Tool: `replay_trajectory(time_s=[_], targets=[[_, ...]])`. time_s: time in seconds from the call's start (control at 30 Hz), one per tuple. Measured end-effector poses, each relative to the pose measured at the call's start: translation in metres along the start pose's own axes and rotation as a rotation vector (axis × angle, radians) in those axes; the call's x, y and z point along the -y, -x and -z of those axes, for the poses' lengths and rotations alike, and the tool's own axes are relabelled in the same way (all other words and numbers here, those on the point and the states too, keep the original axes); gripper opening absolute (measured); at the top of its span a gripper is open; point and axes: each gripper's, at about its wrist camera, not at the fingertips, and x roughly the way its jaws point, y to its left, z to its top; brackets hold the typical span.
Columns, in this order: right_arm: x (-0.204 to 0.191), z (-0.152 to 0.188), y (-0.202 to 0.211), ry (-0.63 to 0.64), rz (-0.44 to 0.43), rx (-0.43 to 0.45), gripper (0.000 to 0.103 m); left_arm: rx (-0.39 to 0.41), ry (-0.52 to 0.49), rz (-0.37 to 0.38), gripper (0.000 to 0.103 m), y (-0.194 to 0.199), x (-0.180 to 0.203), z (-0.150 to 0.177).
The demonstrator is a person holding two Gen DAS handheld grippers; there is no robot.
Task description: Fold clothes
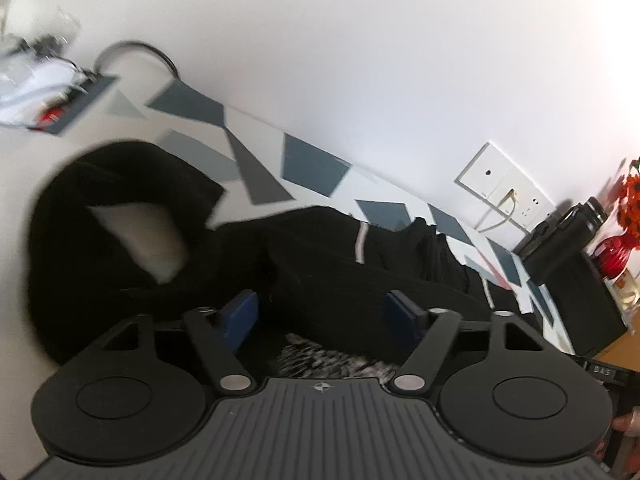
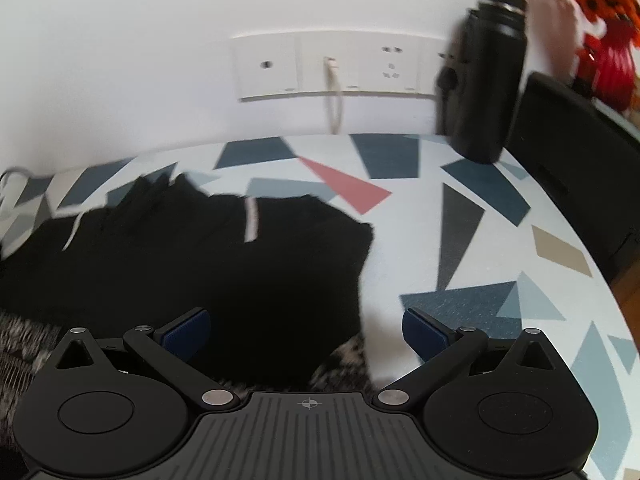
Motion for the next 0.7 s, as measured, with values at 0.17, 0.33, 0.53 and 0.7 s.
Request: replay_trajectory(time_s=[0.17,0.33,0.53,0.7], targets=[[-0.022,0.010,0.008,0.102,-0.021,-0.035,0.102,-0.066,-0.149,-0.086,0.094,0.026,-0.001,0.015],[-0.038,0.027,-0.006,0.165,0.026,-0.099,0.102,-0.116,-0.193,-0.159,0.097,0.035,-0.007,0.034],[-0.040,0.039,-0.010,0.165,0.042,-0.053,0.102,-0.143,-0.140,-0.178,0.102,0.022,-0.021,0.047],[-0.036,0.042,-0.012,0.126,0.035,-0.035,0.102,-0.142,-0.235,-0.228,0.103,0.014,-0.009,0.051]])
